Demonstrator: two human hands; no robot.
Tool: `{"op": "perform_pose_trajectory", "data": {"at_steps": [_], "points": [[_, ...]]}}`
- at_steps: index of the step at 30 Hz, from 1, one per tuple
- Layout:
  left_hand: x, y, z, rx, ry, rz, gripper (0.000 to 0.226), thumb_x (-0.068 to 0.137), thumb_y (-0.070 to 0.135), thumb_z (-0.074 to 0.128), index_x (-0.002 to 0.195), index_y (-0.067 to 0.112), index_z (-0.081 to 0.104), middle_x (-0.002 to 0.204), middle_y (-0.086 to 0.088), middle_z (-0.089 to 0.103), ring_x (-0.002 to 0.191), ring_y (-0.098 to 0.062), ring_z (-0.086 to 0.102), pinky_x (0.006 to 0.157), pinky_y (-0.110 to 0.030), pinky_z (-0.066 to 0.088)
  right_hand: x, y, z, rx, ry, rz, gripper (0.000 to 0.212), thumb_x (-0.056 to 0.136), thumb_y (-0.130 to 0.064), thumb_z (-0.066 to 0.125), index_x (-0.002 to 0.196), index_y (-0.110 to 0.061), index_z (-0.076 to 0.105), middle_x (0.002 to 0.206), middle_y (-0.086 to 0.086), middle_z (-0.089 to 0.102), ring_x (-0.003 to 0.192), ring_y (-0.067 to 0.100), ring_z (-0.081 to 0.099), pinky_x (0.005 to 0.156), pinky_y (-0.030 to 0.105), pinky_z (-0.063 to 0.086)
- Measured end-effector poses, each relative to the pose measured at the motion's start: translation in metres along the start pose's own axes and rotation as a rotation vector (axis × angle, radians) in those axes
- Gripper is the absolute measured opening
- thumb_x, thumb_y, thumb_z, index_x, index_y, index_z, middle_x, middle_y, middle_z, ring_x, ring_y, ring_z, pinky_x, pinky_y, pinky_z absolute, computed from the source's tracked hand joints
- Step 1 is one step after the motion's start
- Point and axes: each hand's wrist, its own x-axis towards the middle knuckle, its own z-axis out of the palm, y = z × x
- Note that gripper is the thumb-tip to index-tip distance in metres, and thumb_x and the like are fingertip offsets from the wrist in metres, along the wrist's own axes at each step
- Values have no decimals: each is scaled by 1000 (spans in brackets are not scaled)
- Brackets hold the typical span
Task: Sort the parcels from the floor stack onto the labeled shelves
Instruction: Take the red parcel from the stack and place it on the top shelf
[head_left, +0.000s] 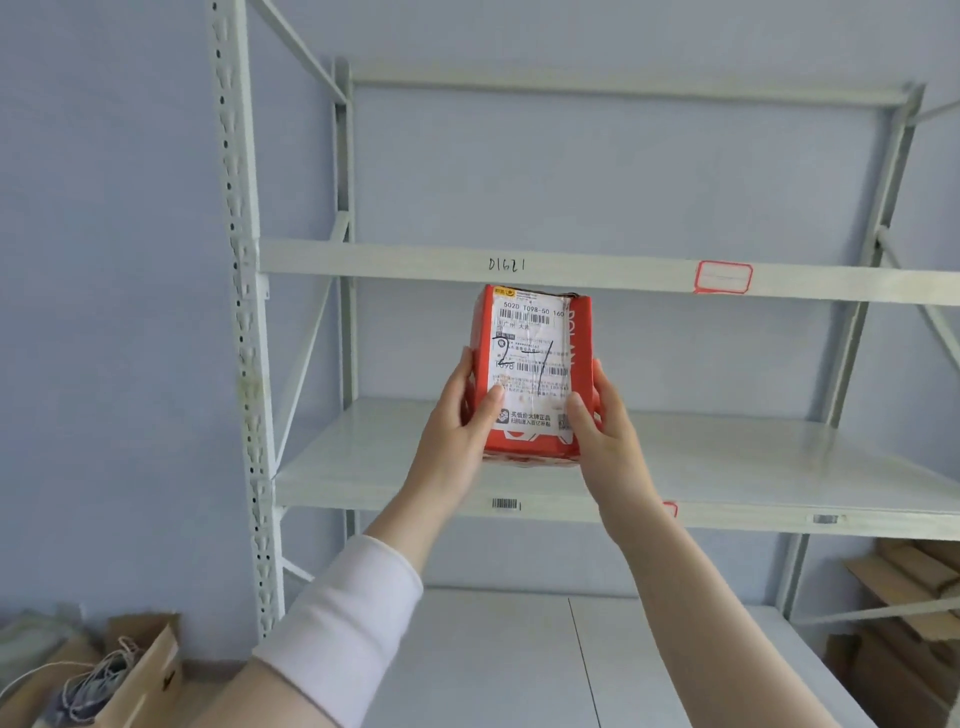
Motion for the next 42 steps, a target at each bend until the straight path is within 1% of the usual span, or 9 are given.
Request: {"op": "perform_pose_trajectory", "data": {"at_steps": [9,14,17,21,26,28,34,39,42], "points": [[127,11,-56,33,23,202,55,97,25,46,147,25,24,126,17,45,112,2,46,77,3,41,117,-20,72,-28,-7,-214,48,100,-17,40,146,-24,26,131,-8,50,101,-2,55,86,15,49],[195,13,-103,7,25,317,54,97,22,45,147,22,24,129,16,44,118,0,46,81,2,42,178,-33,127,-14,4,-325,50,99,-17,40,146,-24,26,140,-3,48,121,10,52,103,34,45],[235,11,-126,18,6,350,55,97,26,45,147,24,22,136,12,45,122,-4,47,83,-5,44,215,-35,154,-34,18,-374,50,99,-18,42,146,-26,26,139,-4,48,115,6,53,100,31,46],[280,5,-143,12,-16,383,50,97,22,44,144,24,26,112,26,50,101,5,54,75,1,46,263,-33,177,-61,2,-409,52,99,-17,42,147,-23,24,139,-5,46,103,-1,55,90,22,50],[335,-8,-152,37,-26,349,58,97,21,44,148,18,16,128,13,47,113,-3,51,81,-4,45,322,-28,191,-168,39,-400,53,97,-23,46,146,-23,26,140,-3,48,120,14,53,101,36,45],[354,-14,-154,76,-17,309,64,97,25,46,149,15,10,141,7,42,124,-8,46,93,-15,39,342,-24,192,-254,21,-389,46,96,-25,47,141,-19,37,132,-4,55,114,15,58,95,32,49],[401,-43,-156,279,-104,249,46,95,23,49,139,17,34,140,0,48,120,-12,51,95,-21,42,387,-5,182,-406,-78,-357,30,93,-19,55,123,-14,51,109,-8,60,93,15,63,71,16,48],[427,-56,-157,308,-163,149,54,92,15,56,140,13,32,139,-3,49,122,-17,50,102,-32,43,421,10,176,-422,-96,-228,53,81,-13,71,127,-5,47,122,1,58,103,20,63,94,36,50],[441,-61,-159,310,-183,70,59,89,10,60,139,9,28,136,-7,51,117,-18,53,97,-31,46,432,12,175,-420,-128,-134,63,76,-9,75,127,-4,40,109,6,61,104,23,62,94,38,50]]}}
